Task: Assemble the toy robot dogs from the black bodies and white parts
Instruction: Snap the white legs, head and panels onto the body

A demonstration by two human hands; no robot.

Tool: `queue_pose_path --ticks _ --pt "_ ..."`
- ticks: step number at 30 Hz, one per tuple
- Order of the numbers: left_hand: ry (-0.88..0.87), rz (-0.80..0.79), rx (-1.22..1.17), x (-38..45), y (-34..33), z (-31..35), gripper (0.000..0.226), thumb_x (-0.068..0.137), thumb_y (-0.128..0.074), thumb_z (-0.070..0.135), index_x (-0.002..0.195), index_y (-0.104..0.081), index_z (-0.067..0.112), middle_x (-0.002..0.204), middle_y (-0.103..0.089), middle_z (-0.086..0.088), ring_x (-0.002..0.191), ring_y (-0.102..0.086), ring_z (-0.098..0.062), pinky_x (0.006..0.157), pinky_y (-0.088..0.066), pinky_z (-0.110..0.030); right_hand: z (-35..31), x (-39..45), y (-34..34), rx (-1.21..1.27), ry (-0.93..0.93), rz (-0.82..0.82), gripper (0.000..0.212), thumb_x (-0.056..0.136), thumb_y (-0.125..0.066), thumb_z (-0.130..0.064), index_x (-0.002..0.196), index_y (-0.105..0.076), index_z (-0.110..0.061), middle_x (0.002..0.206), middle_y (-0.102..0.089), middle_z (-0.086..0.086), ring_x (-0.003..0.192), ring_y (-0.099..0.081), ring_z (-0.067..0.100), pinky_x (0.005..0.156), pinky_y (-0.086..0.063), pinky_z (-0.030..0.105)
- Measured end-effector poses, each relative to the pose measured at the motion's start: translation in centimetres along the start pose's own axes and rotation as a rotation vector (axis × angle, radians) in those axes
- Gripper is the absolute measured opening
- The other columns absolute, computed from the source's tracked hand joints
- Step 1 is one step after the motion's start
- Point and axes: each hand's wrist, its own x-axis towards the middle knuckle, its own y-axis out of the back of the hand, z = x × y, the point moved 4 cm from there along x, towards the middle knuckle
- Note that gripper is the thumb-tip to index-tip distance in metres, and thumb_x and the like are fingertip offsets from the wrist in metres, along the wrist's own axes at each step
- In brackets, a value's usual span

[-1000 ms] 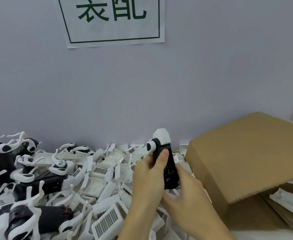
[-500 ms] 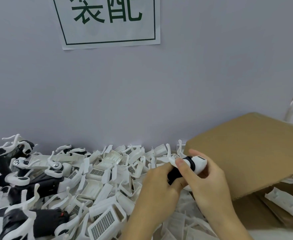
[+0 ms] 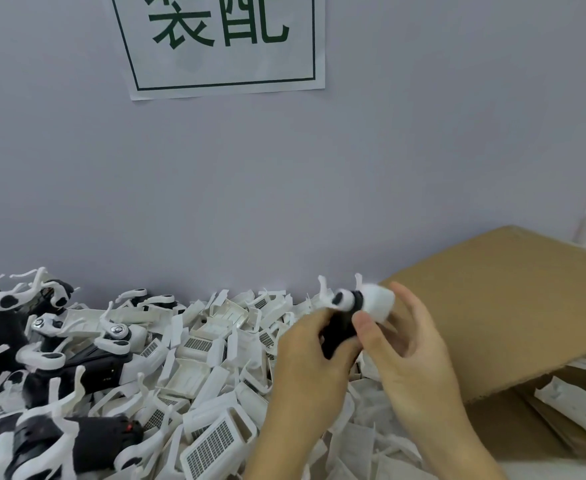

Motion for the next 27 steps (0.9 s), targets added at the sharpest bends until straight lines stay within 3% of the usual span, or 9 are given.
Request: queue_pose_path --ticks 2,4,8,12,14,18,21,24,27 --pt "0.111 0.111 -0.137 0.2 0.6 -0.4 0.010 0.096 -0.067 0.020 0.094 -0.073 0.027 0.084 -0.075 0.006 0.080 -0.070 -0.010 0.075 -0.059 -0.035 0.0 0.0 0.2 0.002 0.011 0.037 0.046 0.079 -0.065 -0.056 0.122 -0.056 -0.043 0.111 -0.073 -0.020 0.103 -0.067 -0.006 0.081 -0.056 0.022" --pt "0.266 0.206 -0.287 0.1 1.0 -0.9 0.018 0.103 -0.057 0.023 0.092 -0.072 0.023 0.083 -0.076 0.002 0.078 -0.071 -0.013 0.075 -0.061 -0.040 0.0 0.0 0.7 0.033 0.006 0.115 0.018 0.099 -0.056 -0.036 0.115 -0.061 -0.041 0.103 -0.073 -0.024 0.095 -0.069 -0.006 0.084 -0.052 0.028" --pt "0.555 0.164 -0.872 -0.2 1.2 -1.4 0.038 0.097 -0.057 0.049 0.094 -0.075 0.015 0.081 -0.071 -0.006 0.070 -0.069 -0.019 0.071 -0.056 -0.040 0.4 0.1 1.2 -0.021 -0.087 0.144 0.024 0.105 -0.047 -0.020 0.104 -0.069 -0.031 0.090 -0.075 -0.015 0.085 -0.071 0.005 0.074 -0.049 0.030" --pt "0.517 0.079 -0.913 -0.2 1.2 -0.8 0.033 0.062 -0.081 0.045 0.079 -0.072 0.017 0.072 -0.063 -0.004 0.059 -0.060 -0.017 0.058 -0.052 -0.032 1.2 0.1 0.6 -0.159 -0.225 0.003 0.031 0.103 -0.046 -0.011 0.095 -0.073 -0.023 0.080 -0.076 -0.006 0.064 -0.068 0.004 0.062 -0.048 0.027" --pt "0.537 0.111 -0.959 -0.2 1.0 -0.7 0.037 0.062 -0.081 0.040 0.085 -0.068 0.014 0.070 -0.061 -0.006 0.056 -0.059 -0.017 0.057 -0.053 -0.032 1.7 0.0 0.1 -0.185 -0.316 -0.104 0.037 0.103 -0.041 -0.008 0.090 -0.074 -0.019 0.077 -0.077 0.000 0.062 -0.069 0.013 0.058 -0.047 0.027" --pt "0.519 0.080 -1.155 -0.1 1.1 -0.4 0.029 0.075 -0.070 0.044 0.064 -0.077 0.018 0.073 -0.066 -0.012 0.063 -0.068 -0.023 0.075 -0.059 -0.044 2.2 -0.6 -1.0 -0.200 -0.405 -0.307 0.031 0.103 -0.039 -0.006 0.100 -0.068 -0.014 0.074 -0.075 0.010 0.063 -0.069 0.022 0.057 -0.048 0.028" --pt "0.481 0.006 -1.230 -0.1 1.2 -0.6 0.038 0.087 -0.061 0.043 0.086 -0.081 0.011 0.083 -0.071 -0.013 0.075 -0.072 -0.027 0.081 -0.057 -0.045 2.4 -0.7 -1.5 -0.142 -0.426 -0.374 0.027 0.098 -0.043 -0.001 0.105 -0.066 -0.014 0.078 -0.074 0.013 0.065 -0.071 0.026 0.054 -0.050 0.028" --pt "0.470 0.005 -1.267 -0.2 1.5 -0.8 0.045 0.089 -0.058 0.036 0.114 -0.071 0.001 0.093 -0.072 -0.018 0.077 -0.072 -0.031 0.067 -0.060 -0.041 1.8 -0.9 -2.1 -0.017 -0.374 -0.431 0.033 0.086 -0.051 -0.002 0.104 -0.068 -0.024 0.081 -0.072 0.010 0.066 -0.069 0.028 0.053 -0.052 0.030" --pt "0.471 -0.012 -1.256 -0.1 1.6 -0.7 0.045 0.085 -0.055 0.031 0.111 -0.075 0.000 0.104 -0.073 -0.022 0.081 -0.072 -0.033 0.070 -0.062 -0.043 0.8 -1.6 -2.6 0.028 -0.299 -0.547 0.036 0.072 -0.057 -0.022 0.092 -0.070 -0.049 0.087 -0.071 0.001 0.071 -0.070 0.025 0.053 -0.050 0.029"
